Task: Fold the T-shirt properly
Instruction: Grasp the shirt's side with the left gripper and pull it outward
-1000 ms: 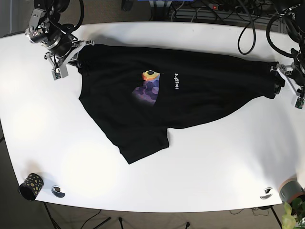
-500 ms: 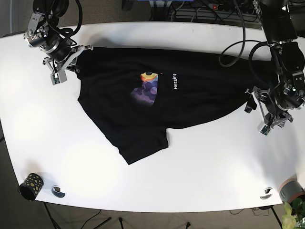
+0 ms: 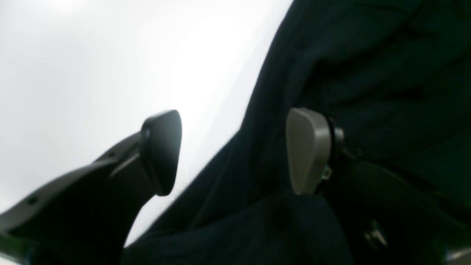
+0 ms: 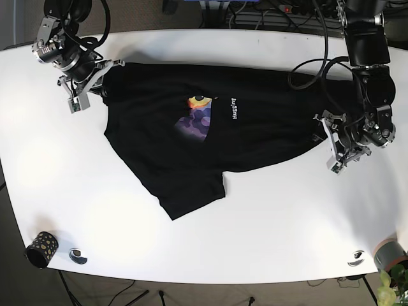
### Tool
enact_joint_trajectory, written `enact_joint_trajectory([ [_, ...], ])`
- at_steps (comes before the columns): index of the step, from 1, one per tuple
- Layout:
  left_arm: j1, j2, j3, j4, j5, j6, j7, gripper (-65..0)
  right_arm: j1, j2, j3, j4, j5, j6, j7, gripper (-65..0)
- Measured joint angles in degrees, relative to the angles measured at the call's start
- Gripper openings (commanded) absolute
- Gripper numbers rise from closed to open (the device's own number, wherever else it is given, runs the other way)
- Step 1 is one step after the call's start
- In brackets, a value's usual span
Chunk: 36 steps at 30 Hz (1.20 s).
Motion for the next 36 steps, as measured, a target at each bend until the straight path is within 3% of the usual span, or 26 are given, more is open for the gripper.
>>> enact_joint_trajectory([
  [5, -0.33, 0.17, -0.04, -4.87, 3.63, 0.09, -0.57, -56.1, -0.04, 0.13, 0.0, 0.0, 0.02, 0.02, 0.0, -65.0],
  [8, -1.4, 0.31, 0.0, -5.44, 5.22, -0.31, -1.05, -64.7, 0.02, 0.15, 0.0, 0.0, 0.04, 0.02, 0.0, -65.0],
  [20, -3.78, -1.22, 0.44, 6.01, 5.97, -0.33, 0.48, -65.0, 0.52, 0.09, -0.11, -2.19, 0.2, 0.17, 0.0, -65.0],
  [24, -8.66, -2.4, 2.47, 6.08, 6.88, -0.2, 3.5, -65.0, 0.48, 0.13, -0.11, -2.29, 0.26, 0.2, 0.0, -65.0],
  [29, -12.57, -4.76, 7.26, 6.08, 5.88, -0.13, 3.17, -65.0, 0.44, 0.15, -0.11, -2.29, 0.46, 0.17, 0.04, -65.0],
  [36, -19.08, -4.92, 8.11, 6.03, 6.05, -0.33, 6.69, -65.0, -0.42, 0.74, -0.04, -0.5, 1.14, 0.33, 0.15, -65.0],
])
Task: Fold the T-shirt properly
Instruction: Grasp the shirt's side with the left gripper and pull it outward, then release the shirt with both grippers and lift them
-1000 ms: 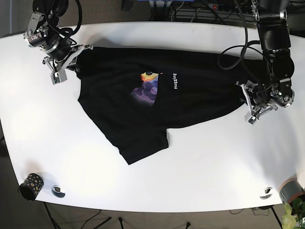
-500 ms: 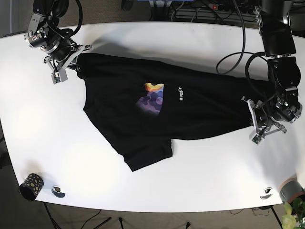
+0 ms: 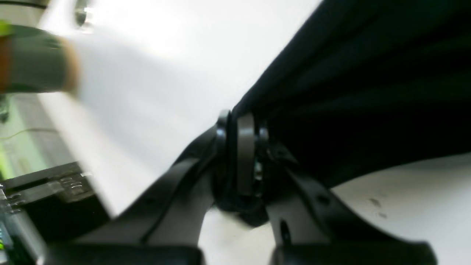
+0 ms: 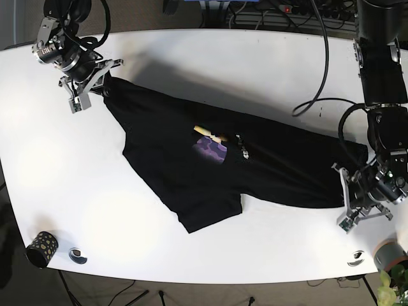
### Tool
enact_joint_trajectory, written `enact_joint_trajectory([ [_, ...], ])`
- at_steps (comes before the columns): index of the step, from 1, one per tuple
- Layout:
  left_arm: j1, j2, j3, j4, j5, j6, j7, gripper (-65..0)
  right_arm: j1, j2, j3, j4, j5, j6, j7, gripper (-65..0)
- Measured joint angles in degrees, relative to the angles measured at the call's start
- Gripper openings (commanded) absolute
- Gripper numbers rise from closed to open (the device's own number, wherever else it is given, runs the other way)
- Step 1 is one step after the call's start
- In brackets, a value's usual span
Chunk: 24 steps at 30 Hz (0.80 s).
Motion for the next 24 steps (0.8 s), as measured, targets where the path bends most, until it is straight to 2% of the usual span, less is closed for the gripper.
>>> enact_joint_trajectory([
  [2, -2.69, -0.09, -0.02, -0.13, -0.33, 0.04, 1.16, -64.7, -0.28, 1.22, 0.04, 0.42, 0.42, 0.31, 0.5, -65.0],
  [7, -5.7, -0.7, 0.79, -0.09, -0.11, 0.04, 2.4, -64.6, -1.03, 1.86, 2.03, 0.63, -0.02, -0.09, 0.07, -65.0],
  [8, -5.86, -1.31, 2.01, -0.09, -0.17, 0.04, 2.45, -64.6, -1.38, 1.66, 3.54, 0.63, 0.48, 0.42, 0.13, -65.0],
  [11, -6.14, -2.47, 5.44, -0.09, -0.55, 0.0, 2.78, -64.6, -2.05, 1.88, 5.95, 0.7, 0.2, 0.35, 0.48, -65.0],
  [15, -6.21, -2.84, 6.88, -0.09, -0.9, 0.02, 2.21, -64.4, -2.78, 3.13, 5.86, 0.68, -0.11, 3.45, -0.09, -65.0],
  [17, -6.21, -2.95, 6.86, -0.33, -0.98, 0.02, 2.19, -63.3, -3.1, 3.43, 5.92, 0.68, 0.15, 3.41, 0.11, -65.0],
  [18, -6.21, -3.06, 6.82, -0.87, -0.96, 0.02, 1.88, -61.5, -3.28, 3.52, 5.92, 0.68, 0.2, 3.41, 0.26, -65.0],
  [20, -6.19, -3.26, 6.71, -3.34, -0.74, 0.0, -0.11, -53.1, -3.65, 3.45, 5.92, 0.68, 0.26, 3.8, 0.33, -65.0],
  [24, -5.38, -3.17, 6.6, -9.66, -0.04, 0.04, -3.58, -29.3, -4.28, 3.17, 6.64, 0.63, 0.07, 3.74, 0.22, -65.0],
])
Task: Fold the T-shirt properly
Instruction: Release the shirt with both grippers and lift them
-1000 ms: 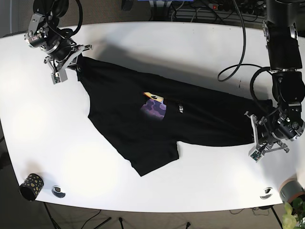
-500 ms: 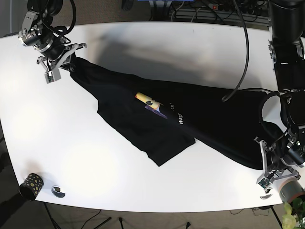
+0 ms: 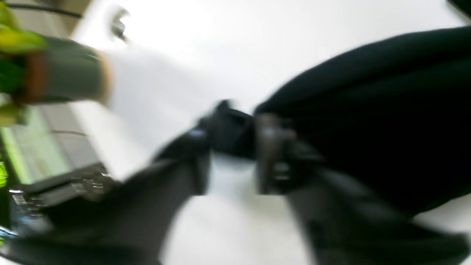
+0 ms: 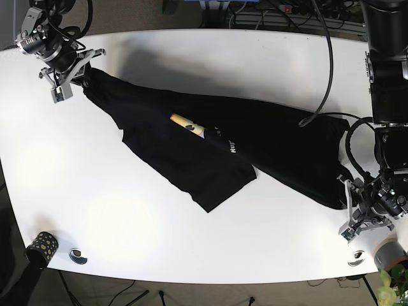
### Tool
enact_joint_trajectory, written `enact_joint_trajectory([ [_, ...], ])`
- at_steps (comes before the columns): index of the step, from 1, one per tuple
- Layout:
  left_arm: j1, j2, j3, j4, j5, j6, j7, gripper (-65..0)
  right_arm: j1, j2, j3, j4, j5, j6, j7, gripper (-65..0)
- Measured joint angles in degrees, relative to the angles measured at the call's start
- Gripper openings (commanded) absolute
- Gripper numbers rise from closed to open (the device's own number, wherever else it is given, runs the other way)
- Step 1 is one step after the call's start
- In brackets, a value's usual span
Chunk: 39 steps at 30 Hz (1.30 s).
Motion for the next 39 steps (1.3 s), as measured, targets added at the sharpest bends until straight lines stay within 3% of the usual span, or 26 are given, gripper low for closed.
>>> enact_joint_trajectory([
  [2, 1.11, 0.11, -0.42, -1.7, 0.46, 0.02, -1.99, -16.8, -0.57, 0.07, 0.0, -0.02, -0.31, -0.24, -0.15, -64.2],
  [3, 1.79, 0.11, -0.42, -2.03, 1.4, -0.11, -2.67, -14.7, -0.98, 0.04, 0.0, -0.02, -0.31, -0.24, -0.17, -62.3],
  [6, 2.82, 0.09, -0.44, -2.08, 1.46, 0.0, -5.81, -15.7, -1.33, 0.02, 0.0, -0.02, -0.35, -0.22, -0.39, -49.1],
  [10, 3.8, 0.13, -0.96, -0.07, 1.42, -0.02, -6.16, -16.4, -1.01, -0.61, 2.95, 0.0, -0.28, -0.26, -0.37, -30.8],
  [15, 8.44, 1.14, -11.96, 7.96, 0.85, 0.09, -5.95, -16.2, 0.7, -3.72, 7.54, -0.02, -0.55, -0.17, -0.96, -13.8],
  [19, 11.93, 4.37, -21.75, 12.02, 2.1, 0.28, -4.24, -16.2, 4.79, -4.0, 8.83, -0.09, -1.25, -0.24, -0.61, -12.2],
  [27, 12.87, 8.61, -35.74, 14.03, 2.1, 0.24, -4.63, -16.1, 11.06, -2.75, 5.11, -5.31, -1.27, -0.42, -0.81, -12.4],
  [31, 11.72, 8.35, -36.41, 14.03, 2.69, 0.24, -4.22, -16.1, 13.97, -0.85, 0.94, -8.55, -1.4, -0.44, -0.79, -12.4],
  [39, 14.69, 6.67, -36.87, 14.75, 1.88, 0.24, -4.66, -16.4, 22.56, -1.05, -5.81, -16.74, -1.46, -0.48, -0.79, -12.4],
])
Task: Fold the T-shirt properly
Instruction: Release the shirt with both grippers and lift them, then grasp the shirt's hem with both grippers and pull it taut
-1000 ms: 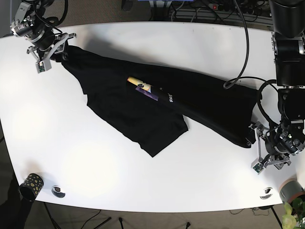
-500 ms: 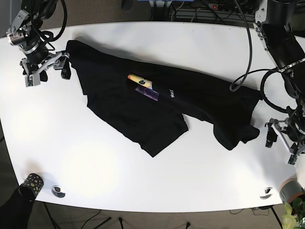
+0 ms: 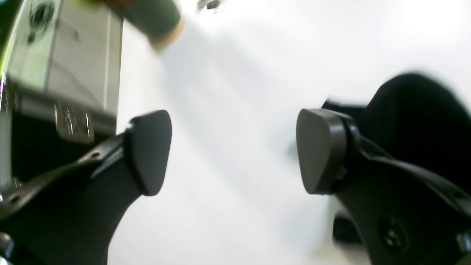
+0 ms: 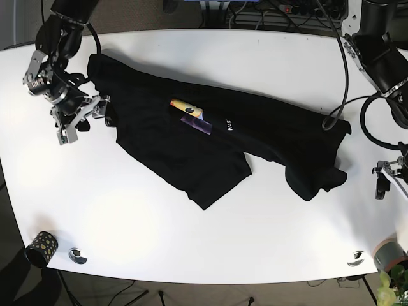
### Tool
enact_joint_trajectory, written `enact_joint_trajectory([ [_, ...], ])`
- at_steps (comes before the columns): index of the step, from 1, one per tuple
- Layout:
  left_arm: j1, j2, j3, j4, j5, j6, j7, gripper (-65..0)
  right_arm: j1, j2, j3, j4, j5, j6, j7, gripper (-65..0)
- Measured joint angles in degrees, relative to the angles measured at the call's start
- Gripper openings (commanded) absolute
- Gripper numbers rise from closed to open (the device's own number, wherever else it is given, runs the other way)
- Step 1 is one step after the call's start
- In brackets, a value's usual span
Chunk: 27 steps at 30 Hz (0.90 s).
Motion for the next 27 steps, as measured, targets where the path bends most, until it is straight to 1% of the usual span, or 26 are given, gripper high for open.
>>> enact_joint_trajectory([
  [2, 2.49, 0.22, 0.02, 0.74, 0.44, 0.0, 0.35, -16.4, 2.67, 0.81, -1.84, -3.37, 0.33, 0.07, 0.09, -12.4],
  [5, 6.29, 0.63, 0.74, 2.6, -0.09, -0.02, 0.17, -16.4, 7.23, 2.25, -4.24, -9.18, -0.07, -0.04, 0.85, -12.4],
  [8, 9.86, 1.97, 1.2, 5.01, -0.04, 0.07, -0.02, -16.4, 11.13, 3.85, -6.93, -15.12, -0.5, 0.04, 3.67, -12.4],
  [10, 12.22, 3.87, 2.12, 6.05, 0.26, 0.15, -0.02, -16.4, 13.64, 4.33, -8.48, -19.04, -3.65, 0.0, 4.76, -12.4],
  [11, 13.05, 4.83, 2.49, 6.34, 0.28, 0.15, 0.07, -16.4, 14.6, 4.59, -8.94, -20.83, -4.44, 0.09, 5.55, -12.4],
  [14, 14.84, 7.04, 3.06, 6.88, -0.28, -0.24, -0.2, -16.4, 16.57, 4.39, -9.4, -24.87, -7.3, 0.22, 6.56, -12.5],
  [17, 15.32, 8.22, 3.04, 6.86, 0.2, -0.22, -0.17, -16.5, 16.98, 4.42, -9.46, -27.3, -9.46, 0.17, 7.58, -12.5],
  [19, 15.58, 9.11, 3.67, 6.43, 0.5, 0.2, -0.2, -16.5, 16.9, 4.11, -9.46, -27.69, -9.29, 0.15, 7.76, -12.5],
  [22, 15.58, 10.16, 4.72, 4.31, 1.95, 0.15, -0.39, -16.5, 17.09, 3.26, -10.99, -27.56, -9.33, 0.04, 8.24, -12.5],
  [26, 15.67, 10.95, 4.74, -0.09, 5.42, -0.02, -4.09, -16.5, 17.29, 1.51, -13.75, -27.45, -8.87, 0.24, 9.11, -12.5],
  [27, 15.67, 10.91, 4.66, -0.94, 5.88, 0.02, -4.11, -16.5, 17.27, 1.07, -13.94, -27.41, -8.87, 0.24, 9.29, -12.5],
])
